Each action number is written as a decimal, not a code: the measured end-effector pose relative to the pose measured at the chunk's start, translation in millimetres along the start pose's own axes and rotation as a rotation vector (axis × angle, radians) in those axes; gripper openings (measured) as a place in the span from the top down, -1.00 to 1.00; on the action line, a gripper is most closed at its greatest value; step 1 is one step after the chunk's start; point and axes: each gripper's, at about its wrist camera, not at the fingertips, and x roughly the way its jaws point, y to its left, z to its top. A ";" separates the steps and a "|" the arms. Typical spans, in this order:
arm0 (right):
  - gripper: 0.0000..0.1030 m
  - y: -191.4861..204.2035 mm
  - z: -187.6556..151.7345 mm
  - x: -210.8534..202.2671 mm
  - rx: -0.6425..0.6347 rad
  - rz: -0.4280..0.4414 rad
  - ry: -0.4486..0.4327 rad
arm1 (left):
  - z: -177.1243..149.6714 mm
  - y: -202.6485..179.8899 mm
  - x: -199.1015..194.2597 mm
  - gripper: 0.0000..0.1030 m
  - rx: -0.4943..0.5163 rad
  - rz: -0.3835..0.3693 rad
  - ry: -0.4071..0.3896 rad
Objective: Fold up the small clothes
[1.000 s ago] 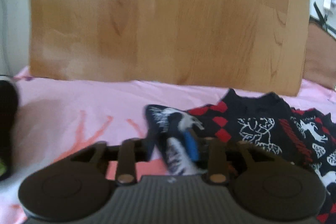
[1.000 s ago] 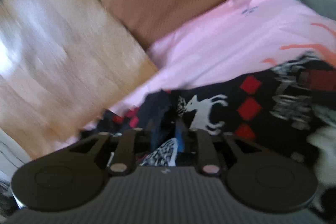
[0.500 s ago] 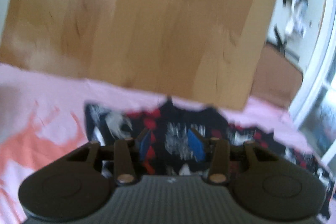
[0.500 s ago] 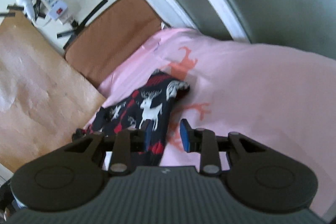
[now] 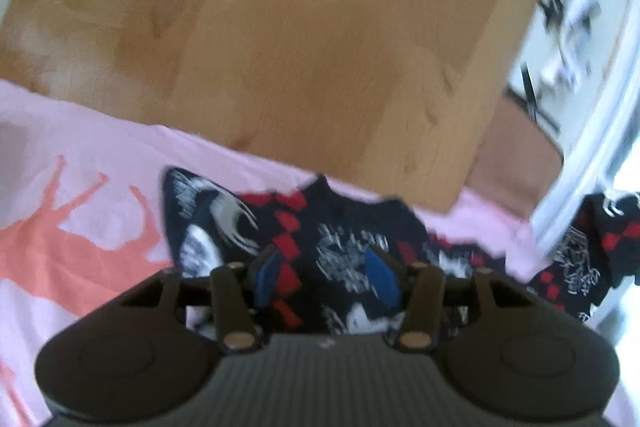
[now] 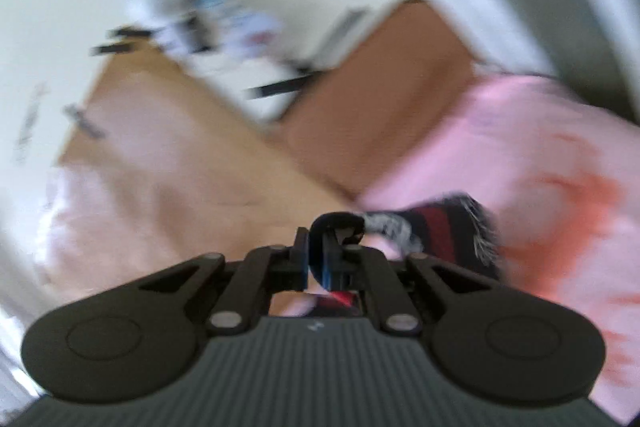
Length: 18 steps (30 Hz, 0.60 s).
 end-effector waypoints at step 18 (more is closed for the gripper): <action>0.63 71.1 -211.1 259.6 0.231 0.075 0.739 | 40.6 91.8 -19.8 0.01 -0.350 0.018 -0.053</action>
